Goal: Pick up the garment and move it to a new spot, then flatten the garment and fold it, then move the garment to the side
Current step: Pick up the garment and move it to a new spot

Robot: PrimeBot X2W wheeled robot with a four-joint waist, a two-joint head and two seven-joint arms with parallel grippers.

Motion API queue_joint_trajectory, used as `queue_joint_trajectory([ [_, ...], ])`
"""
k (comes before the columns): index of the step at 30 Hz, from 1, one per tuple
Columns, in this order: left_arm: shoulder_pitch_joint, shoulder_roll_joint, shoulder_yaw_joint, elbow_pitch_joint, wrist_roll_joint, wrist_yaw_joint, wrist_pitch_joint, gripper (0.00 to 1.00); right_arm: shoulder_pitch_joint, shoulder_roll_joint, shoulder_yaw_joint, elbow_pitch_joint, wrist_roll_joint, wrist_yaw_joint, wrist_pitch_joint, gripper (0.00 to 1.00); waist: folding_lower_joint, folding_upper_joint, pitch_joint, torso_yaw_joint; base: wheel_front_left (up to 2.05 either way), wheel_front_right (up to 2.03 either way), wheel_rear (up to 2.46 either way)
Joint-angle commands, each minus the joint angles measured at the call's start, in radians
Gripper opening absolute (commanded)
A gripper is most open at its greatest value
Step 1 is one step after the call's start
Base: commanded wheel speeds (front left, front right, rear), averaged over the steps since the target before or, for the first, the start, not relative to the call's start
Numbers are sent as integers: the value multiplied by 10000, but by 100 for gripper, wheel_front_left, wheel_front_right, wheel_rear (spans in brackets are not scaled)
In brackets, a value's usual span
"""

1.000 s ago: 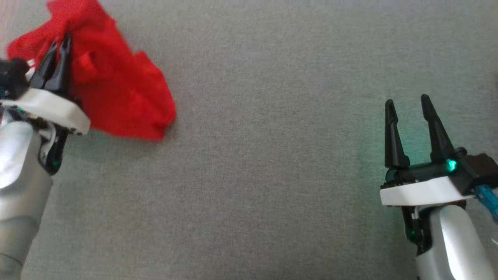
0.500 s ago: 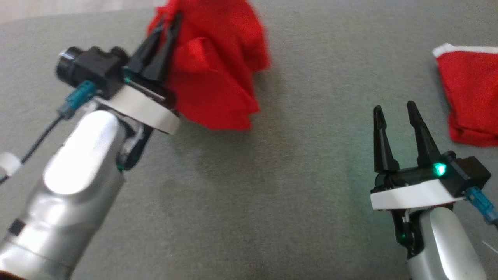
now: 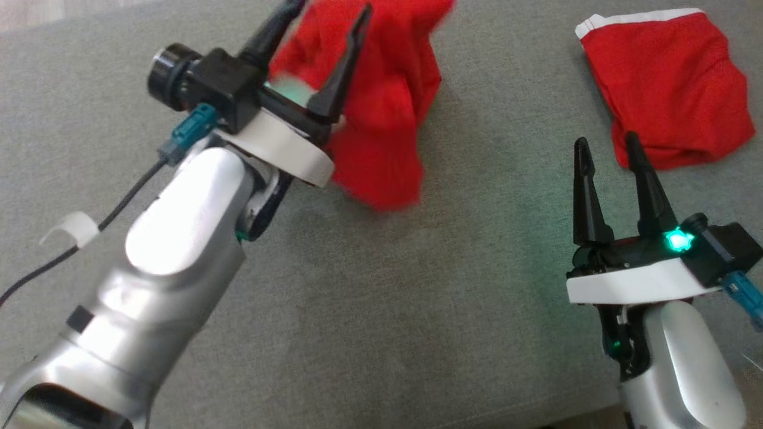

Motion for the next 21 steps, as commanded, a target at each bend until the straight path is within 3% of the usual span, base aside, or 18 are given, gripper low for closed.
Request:
queue_joint_trajectory([
  [1,-406,368,532,-62,51,138,-311,100,-161,-18,169,-336,47,-7,-107,100,-2,0,-90,90,0,0,0],
  [10,789,1195,1365,63,-107,497,-970,100,136,-18,-115,-200,-339,-7,-108,100,-2,0,-758,1185,0,0,0],
  [15,2401,1634,1988,-661,-125,803,-1056,100,443,-18,-400,-15,-669,-7,-108,100,-2,0,-1291,2049,0,0,0],
  [21,4659,1662,2758,-1837,136,1210,-1062,100,837,-18,-411,343,-900,-7,-108,100,-2,0,-1775,2749,0,0,0],
])
